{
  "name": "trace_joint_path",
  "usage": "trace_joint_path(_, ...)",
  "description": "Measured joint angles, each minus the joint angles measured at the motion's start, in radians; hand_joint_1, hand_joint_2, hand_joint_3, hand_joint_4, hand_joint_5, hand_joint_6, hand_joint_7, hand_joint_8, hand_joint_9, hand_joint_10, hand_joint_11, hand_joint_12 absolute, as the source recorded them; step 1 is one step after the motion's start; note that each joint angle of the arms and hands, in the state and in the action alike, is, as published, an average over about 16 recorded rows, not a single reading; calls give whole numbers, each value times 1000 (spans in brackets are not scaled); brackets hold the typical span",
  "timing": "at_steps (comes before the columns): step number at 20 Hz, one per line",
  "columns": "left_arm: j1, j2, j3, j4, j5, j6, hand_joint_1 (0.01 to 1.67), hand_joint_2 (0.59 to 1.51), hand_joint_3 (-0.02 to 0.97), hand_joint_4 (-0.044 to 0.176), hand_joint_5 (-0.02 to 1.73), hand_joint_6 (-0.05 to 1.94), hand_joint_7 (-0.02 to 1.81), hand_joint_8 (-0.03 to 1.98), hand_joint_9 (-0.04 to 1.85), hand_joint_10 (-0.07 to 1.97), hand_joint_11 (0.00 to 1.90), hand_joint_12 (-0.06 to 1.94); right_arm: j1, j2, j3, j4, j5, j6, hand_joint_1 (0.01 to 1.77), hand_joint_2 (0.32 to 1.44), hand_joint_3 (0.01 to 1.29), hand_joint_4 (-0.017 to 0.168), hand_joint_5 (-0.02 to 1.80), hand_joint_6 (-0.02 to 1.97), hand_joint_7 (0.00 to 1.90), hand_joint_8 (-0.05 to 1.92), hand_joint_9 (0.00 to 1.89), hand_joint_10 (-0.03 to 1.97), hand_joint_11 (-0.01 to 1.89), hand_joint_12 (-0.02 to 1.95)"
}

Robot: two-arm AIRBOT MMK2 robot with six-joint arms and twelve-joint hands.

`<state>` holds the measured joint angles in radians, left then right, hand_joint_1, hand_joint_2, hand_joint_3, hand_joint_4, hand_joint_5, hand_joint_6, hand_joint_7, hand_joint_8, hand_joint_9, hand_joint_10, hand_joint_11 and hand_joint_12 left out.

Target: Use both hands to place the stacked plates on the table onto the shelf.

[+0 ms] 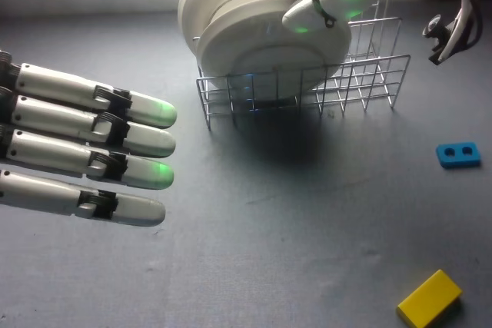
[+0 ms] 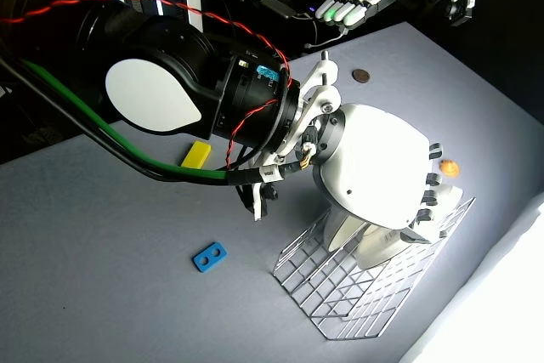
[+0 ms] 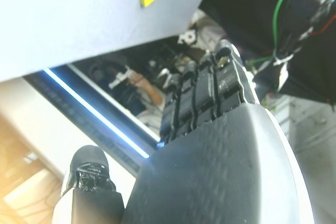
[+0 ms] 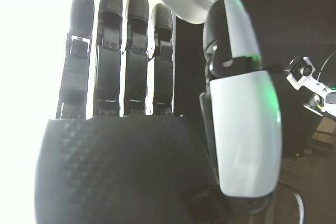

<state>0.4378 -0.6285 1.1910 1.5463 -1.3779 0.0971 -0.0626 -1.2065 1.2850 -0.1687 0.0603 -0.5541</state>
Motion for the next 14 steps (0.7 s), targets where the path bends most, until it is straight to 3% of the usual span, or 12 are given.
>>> trace_joint_path(9, -4, -5, 3, -3, -22, -2, 21, 1124, 0, 1, 142, 8, 141, 8, 121, -56, 24, 228, 15, 35, -43, -1, 28, -19, 896, 1087, 11, -1, 693, 27, 730, 18, 700, 21, 357, 791)
trace_joint_path(14, -6, -5, 6, -6, -35, -3, 21, 1125, 0, 1, 162, 8, 160, 8, 137, -56, 16, 292, 20, 79, -101, -34, 100, -56, 890, 1089, 11, 0, 683, 26, 721, 18, 681, 20, 348, 780)
